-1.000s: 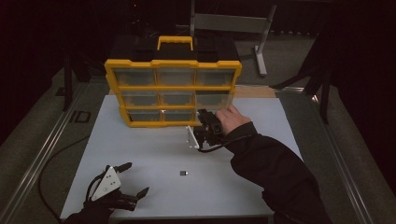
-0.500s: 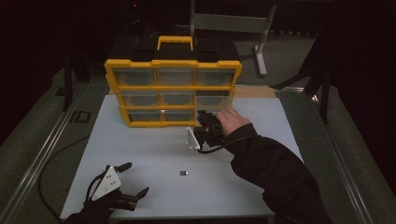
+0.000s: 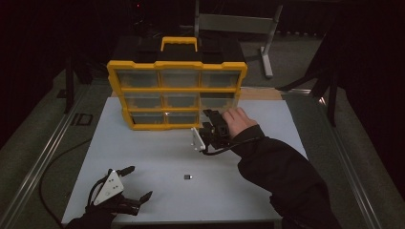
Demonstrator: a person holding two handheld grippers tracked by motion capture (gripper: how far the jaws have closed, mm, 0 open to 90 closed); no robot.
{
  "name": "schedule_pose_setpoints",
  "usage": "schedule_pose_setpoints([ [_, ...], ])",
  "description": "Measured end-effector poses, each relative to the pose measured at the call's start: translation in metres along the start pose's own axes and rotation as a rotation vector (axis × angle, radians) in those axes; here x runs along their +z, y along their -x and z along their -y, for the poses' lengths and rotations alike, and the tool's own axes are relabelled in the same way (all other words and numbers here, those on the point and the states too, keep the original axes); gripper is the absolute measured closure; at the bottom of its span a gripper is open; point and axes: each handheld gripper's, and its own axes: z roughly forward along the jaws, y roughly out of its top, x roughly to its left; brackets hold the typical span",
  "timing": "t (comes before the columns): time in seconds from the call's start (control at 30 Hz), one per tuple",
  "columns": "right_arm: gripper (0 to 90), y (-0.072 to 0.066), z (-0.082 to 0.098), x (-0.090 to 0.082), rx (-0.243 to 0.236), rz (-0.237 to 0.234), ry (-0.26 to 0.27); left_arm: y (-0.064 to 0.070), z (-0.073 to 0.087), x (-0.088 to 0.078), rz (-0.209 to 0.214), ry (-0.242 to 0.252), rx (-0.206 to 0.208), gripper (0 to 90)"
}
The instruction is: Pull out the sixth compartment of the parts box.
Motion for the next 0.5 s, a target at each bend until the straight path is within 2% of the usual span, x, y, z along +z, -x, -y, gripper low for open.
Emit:
schedule_pose_setpoints([
  [0.07, 40.1, 0.004, 0.002, -0.001, 0.018, -0.009, -0.007, 0.0, 0.0, 0.0, 0.0, -0.002, 0.002, 0.0],
  [0.17, 28.5, 0.009, 0.005, -0.004, 0.078, -0.021, -0.002, 0.0, 0.0, 0.0, 0.0, 0.0, 0.001, 0.0],
  [0.23, 23.4, 0.01, 0.008, -0.006, 0.134, -0.024, -0.001, 0.0, 0.0, 0.0, 0.0, 0.0, 0.001, 0.0],
  [0.3, 19.9, 0.013, 0.011, -0.008, 0.162, -0.013, 0.002, 0.0, 0.0, 0.0, 0.001, -0.003, 0.002, 0.0],
  [0.37, 15.8, 0.015, 0.014, -0.009, 0.219, -0.01, 0.005, 0.0, 0.0, 0.0, 0.002, -0.003, 0.001, 0.0],
  [0.5, 11.5, 0.022, 0.024, -0.014, 0.37, 0.008, 0.028, 0.0, 0.0, 0.0, 0.001, -0.004, 0.0, 0.0],
])
